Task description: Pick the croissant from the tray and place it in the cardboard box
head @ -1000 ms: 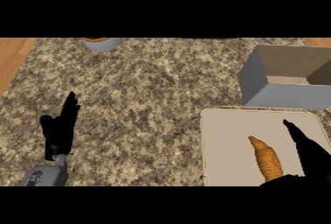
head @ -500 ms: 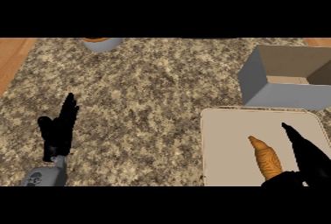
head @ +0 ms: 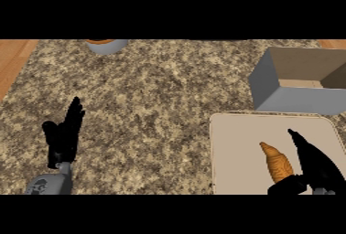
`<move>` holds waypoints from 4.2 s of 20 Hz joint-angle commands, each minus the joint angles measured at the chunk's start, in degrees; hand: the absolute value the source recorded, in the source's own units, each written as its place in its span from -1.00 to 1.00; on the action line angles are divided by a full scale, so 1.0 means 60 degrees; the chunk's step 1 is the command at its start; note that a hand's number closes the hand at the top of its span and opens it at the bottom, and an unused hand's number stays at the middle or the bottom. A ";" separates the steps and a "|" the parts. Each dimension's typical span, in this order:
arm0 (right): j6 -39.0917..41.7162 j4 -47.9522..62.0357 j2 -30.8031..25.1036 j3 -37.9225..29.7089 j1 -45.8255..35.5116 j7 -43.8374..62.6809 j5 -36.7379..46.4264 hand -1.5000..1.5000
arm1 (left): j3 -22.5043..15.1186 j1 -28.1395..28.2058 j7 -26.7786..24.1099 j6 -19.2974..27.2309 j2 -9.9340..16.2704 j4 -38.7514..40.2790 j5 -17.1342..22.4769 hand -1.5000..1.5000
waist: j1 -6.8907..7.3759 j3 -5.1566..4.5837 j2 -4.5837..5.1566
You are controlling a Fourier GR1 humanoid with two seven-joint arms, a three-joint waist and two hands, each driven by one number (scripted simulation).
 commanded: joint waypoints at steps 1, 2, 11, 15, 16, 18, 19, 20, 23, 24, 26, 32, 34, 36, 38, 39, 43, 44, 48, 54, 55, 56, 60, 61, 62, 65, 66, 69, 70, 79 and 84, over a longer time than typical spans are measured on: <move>-0.0561 0.0718 0.0406 0.0108 0.0300 -0.0806 0.0652 -1.00 | 0.0057 0.0062 -0.0106 -0.0020 -0.0132 -0.0083 -0.0235 0.00 | -0.0001 0.0002 0.0000; -0.0315 0.0728 0.0328 -0.0118 0.0041 -0.0636 0.0417 -1.00 | -0.0322 0.1108 -0.0184 0.0167 -0.0417 -0.0786 -0.0376 0.00 | 0.0032 0.0002 -0.0005; 0.0082 0.1402 0.0929 -0.0375 -0.0809 -0.0697 0.0882 1.00 | 0.0262 0.0100 0.0488 -0.0191 -0.0318 -0.0532 -0.0426 0.00 | 0.0015 0.0001 -0.0001; -0.1241 0.1963 0.0657 0.0001 -0.0754 -0.2395 0.1680 1.00 | 0.0447 0.0195 -0.0372 -0.0321 -0.0219 0.0002 -0.0395 0.00 | 0.0026 0.0002 0.0005; -0.1297 0.2202 0.0557 -0.0141 -0.0812 -0.2523 0.1757 1.00 | -0.0023 0.0447 -0.0312 0.0023 -0.0698 -0.0212 -0.0732 0.00 | 0.0027 0.0003 0.0003; -0.1665 0.1710 0.0443 -0.0016 0.0151 -0.2978 0.2025 1.00 | 0.0287 0.0071 0.0614 -0.0151 -0.0323 -0.0697 -0.0491 0.00 | -0.0007 0.0003 -0.0006; -0.1522 0.1083 0.0941 0.0465 -0.0053 -0.2191 0.2313 1.00 | 0.0718 0.0174 0.0077 -0.0600 -0.0001 -0.0109 -0.0192 0.00 | -0.0005 -0.0001 -0.0004; -0.1102 0.1853 0.0380 -0.0558 -0.0819 -0.2794 0.1717 1.00 | 0.0315 0.0481 -0.0293 -0.0198 -0.0511 -0.0248 -0.0586 0.00 | 0.0016 0.0001 0.0001; -0.1085 0.1315 0.0732 -0.0254 -0.0829 -0.2403 0.2060 1.00 | 0.0334 0.0248 0.0877 -0.0251 -0.0312 -0.1027 -0.0553 0.00 | 0.0017 0.0001 -0.0006; -0.1577 0.1730 0.0852 0.0008 -0.0758 -0.2583 0.2540 1.00 | 0.0385 0.0945 -0.0377 -0.0506 -0.0392 -0.0436 -0.0531 0.00 | 0.0027 0.0000 -0.0002; -0.0809 0.0740 -0.0255 0.0951 0.0144 -0.4534 0.2148 1.00 | 0.0511 0.0225 0.0123 -0.0353 -0.0258 -0.0380 -0.0457 0.00 | -0.0061 0.0000 -0.0035; -0.0782 -0.0767 -0.2332 0.3270 0.1330 -0.8320 0.2792 1.00 | 0.0472 0.0415 0.0180 -0.0324 -0.0240 -0.0370 -0.0530 0.00 | -0.0204 0.0010 -0.0122; -0.0940 -0.1689 -0.3299 0.2740 0.1710 -0.9052 0.2641 1.00 | 0.0499 0.0456 -0.0208 -0.0149 -0.0480 -0.0182 -0.0544 0.00 | -0.0289 -0.0003 -0.0084; -0.1771 -0.2288 -0.3559 0.2309 0.2580 -0.9630 0.2498 1.00 | 0.0712 0.0339 0.0244 -0.0395 -0.0194 -0.0448 -0.0284 0.00 | -0.0248 0.0005 -0.0068; -0.2212 -0.3107 -0.4186 0.1604 0.3417 -1.0172 0.2262 1.00 | 0.0514 0.0408 -0.0215 -0.0066 -0.0457 -0.0053 -0.0669 0.00 | -0.0322 0.0002 -0.0059; -0.1658 -0.3897 -0.4331 0.1140 0.3325 -1.0079 0.1596 1.00 | 0.0778 0.0149 0.0045 -0.0508 -0.0037 -0.0118 -0.0350 0.00 | -0.0295 -0.0004 -0.0054; -0.1324 -0.5607 -0.4434 -0.0707 0.4052 -1.0088 -0.0230 1.00 | 0.0434 0.0251 0.0291 -0.0044 -0.0436 -0.0530 -0.0673 0.00 | -0.0382 -0.0005 -0.0069; -0.1099 -0.6271 -0.4144 -0.0663 0.4280 -0.9612 -0.0443 1.00 | 0.0617 0.0806 -0.0279 -0.0517 -0.0221 -0.0448 -0.0401 0.00 | -0.0301 -0.0014 -0.0066; -0.0634 -0.6450 -0.4298 -0.2898 0.4379 -1.0067 -0.2062 1.00 | 0.0790 0.0514 -0.0061 -0.0556 -0.0095 -0.0360 -0.0296 0.00 | -0.0392 -0.0016 -0.0071; 0.0394 -0.4517 -0.4561 -0.5511 0.2304 -0.9991 -0.3819 1.00 | 0.0494 0.0593 -0.0140 -0.0260 -0.0476 -0.0507 -0.0568 0.00 | -0.0058 -0.0008 -0.0014; 0.0332 -0.4439 -0.4363 -0.5415 0.2136 -1.0050 -0.3713 1.00 | 0.0156 -0.0135 0.0497 0.0209 -0.0772 -0.0414 -0.0971 0.00 | -0.0086 -0.0003 -0.0007; 0.0610 -0.3715 -0.4586 -0.5782 0.1705 -1.0114 -0.4047 1.00 | 0.0300 0.0190 0.0704 -0.0370 -0.0419 -0.0899 -0.0589 0.00 | -0.0003 -0.0001 -0.0007; 0.0690 -0.2333 -0.4977 -0.5722 -0.0149 -0.9387 -0.4583 1.00 | 0.0665 0.0008 0.0532 -0.0702 -0.0071 -0.0693 -0.0348 0.00 | 0.0158 -0.0003 0.0028; 0.0927 -0.2702 -0.4678 -0.5779 0.0035 -0.9381 -0.4341 1.00 | 0.0481 0.0662 -0.0061 -0.0367 -0.0486 -0.0600 -0.0621 0.00 | 0.0059 -0.0003 0.0006; 0.0635 -0.2388 -0.4742 -0.4605 -0.0916 -0.8613 -0.4175 1.00 | 0.0440 0.0433 0.0457 -0.0579 -0.0305 -0.0803 -0.0541 0.00 | 0.0195 -0.0004 0.0031; 0.0794 -0.0473 -0.4920 -0.4856 -0.1707 -0.9608 -0.4125 1.00 | 0.0471 -0.0061 -0.0022 -0.0298 -0.0572 -0.0038 -0.0728 0.00 | 0.0131 -0.0001 0.0037; 0.0705 -0.0117 -0.4783 -0.4714 -0.1604 -1.0190 -0.3705 1.00 | 0.0553 -0.0561 -0.0210 -0.0204 -0.0706 0.0735 -0.0752 0.00 | 0.0073 0.0000 0.0042; 0.0530 0.1097 -0.4464 -0.3758 -0.2744 -1.0042 -0.3494 1.00 | 0.0433 -0.0035 0.0366 -0.0430 -0.0469 -0.0400 -0.0698 0.00 | 0.0201 0.0003 0.0044; 0.0646 0.1763 -0.4695 -0.3699 -0.3359 -1.0261 -0.3400 1.00 | 0.0494 -0.0028 0.0020 -0.0503 -0.0555 0.0053 -0.0635 0.00 | 0.0199 0.0000 0.0050; -0.1928 0.6096 -0.3783 -0.2203 -0.5362 -1.2182 -0.0335 1.00 | 0.0234 0.0119 0.0323 -0.0453 -0.0595 -0.0584 -0.0837 0.00 | 0.0378 0.0016 0.0072; -0.1355 0.8739 -0.2976 -0.2148 -0.7274 -1.1500 -0.0571 -1.00 | 0.0453 0.0394 -0.0301 -0.0779 -0.0441 -0.0278 -0.0662 0.00 | 0.0364 0.0005 0.0079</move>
